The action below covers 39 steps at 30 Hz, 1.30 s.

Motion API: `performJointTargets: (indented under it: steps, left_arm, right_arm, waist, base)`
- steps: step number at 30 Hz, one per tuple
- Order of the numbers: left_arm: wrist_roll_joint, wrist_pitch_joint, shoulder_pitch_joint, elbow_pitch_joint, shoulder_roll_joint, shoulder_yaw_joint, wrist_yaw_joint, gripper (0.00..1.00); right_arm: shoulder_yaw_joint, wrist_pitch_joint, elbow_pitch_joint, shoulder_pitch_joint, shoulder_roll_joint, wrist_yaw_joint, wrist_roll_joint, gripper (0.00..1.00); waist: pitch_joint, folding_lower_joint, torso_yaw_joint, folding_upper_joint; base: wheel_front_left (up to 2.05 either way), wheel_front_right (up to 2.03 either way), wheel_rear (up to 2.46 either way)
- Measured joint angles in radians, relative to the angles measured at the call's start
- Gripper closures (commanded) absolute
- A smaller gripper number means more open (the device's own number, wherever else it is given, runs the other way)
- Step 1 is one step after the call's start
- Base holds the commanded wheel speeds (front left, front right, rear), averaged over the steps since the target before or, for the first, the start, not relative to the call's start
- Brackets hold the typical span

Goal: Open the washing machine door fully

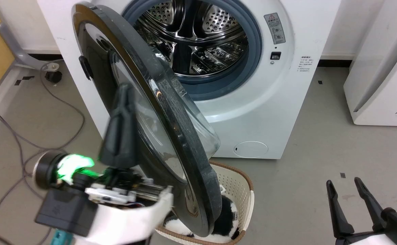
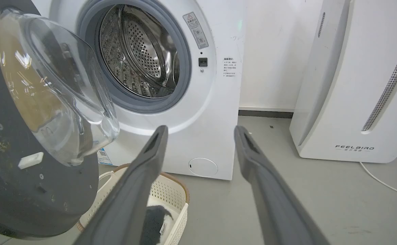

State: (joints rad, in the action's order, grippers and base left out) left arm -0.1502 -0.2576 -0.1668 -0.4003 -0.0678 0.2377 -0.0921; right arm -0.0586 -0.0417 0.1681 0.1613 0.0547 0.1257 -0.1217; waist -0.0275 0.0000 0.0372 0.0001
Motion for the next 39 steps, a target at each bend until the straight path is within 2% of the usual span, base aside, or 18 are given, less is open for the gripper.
performJointTargets:
  steps: [4, 11, 14, 18, 22, 25, 34, 39]
  left_arm:
    - [-0.013, 0.017, -0.044, -0.038, 0.008, 0.116, 0.034, 1.00]
    - [-0.083, 0.134, -0.042, -0.016, 0.016, 0.377, 0.105, 1.00]
    - [-0.117, 0.193, -0.004, 0.000, 0.017, 0.462, 0.113, 1.00]
    - [-0.148, 0.304, 0.052, 0.052, 0.013, 0.524, 0.110, 1.00]
    - [-0.161, 0.405, 0.083, 0.126, -0.007, 0.544, 0.091, 1.00]
    - [-0.156, 0.416, 0.083, 0.182, -0.008, 0.535, 0.072, 1.00]
    - [-0.161, 0.323, -0.028, 0.347, 0.007, 0.441, -0.008, 1.00]
    - [-0.188, 0.283, -0.076, 0.408, 0.015, 0.420, -0.043, 1.00]
  right_arm:
    - [0.004, 0.000, -0.007, -0.001, 0.000, 0.000, 0.000, 0.00]
    - [0.007, -0.004, -0.016, -0.001, 0.000, 0.000, 0.000, 0.00]
    - [0.006, -0.004, -0.016, -0.001, 0.000, 0.000, 0.000, 0.00]
    - [0.003, -0.004, -0.019, -0.001, 0.000, 0.000, 0.000, 0.00]
    - [-0.001, -0.004, -0.021, -0.001, 0.000, 0.000, 0.000, 0.00]
    - [0.001, -0.004, -0.023, -0.002, 0.000, 0.000, -0.002, 0.00]
    - [0.007, -0.004, -0.033, -0.004, 0.000, 0.000, -0.002, 0.00]
    - [0.011, -0.004, -0.038, -0.004, 0.000, 0.000, -0.011, 0.00]
  waist:
    - [-0.001, 0.0000, -0.004, 0.0000]
    - [0.000, 0.0000, -0.017, 0.0000]
    - [-0.003, 0.0000, -0.020, 0.0000]
    - [-0.006, 0.0000, -0.023, 0.0000]
    - [-0.009, 0.0000, -0.019, 0.0000]
    - [-0.012, 0.0000, -0.018, 0.0000]
    - [-0.017, 0.0000, -0.024, 0.0000]
    - [-0.016, 0.0000, -0.031, 0.0000]
  base:
    - [0.00, 0.00, 0.00]
    - [0.00, 0.00, 0.00]
    - [0.00, 0.00, 0.00]
    - [0.00, 0.00, 0.00]
    - [0.00, 0.00, 0.00]
    - [0.00, 0.00, 0.00]
    - [0.00, 0.00, 0.00]
    - [0.00, 0.00, 0.00]
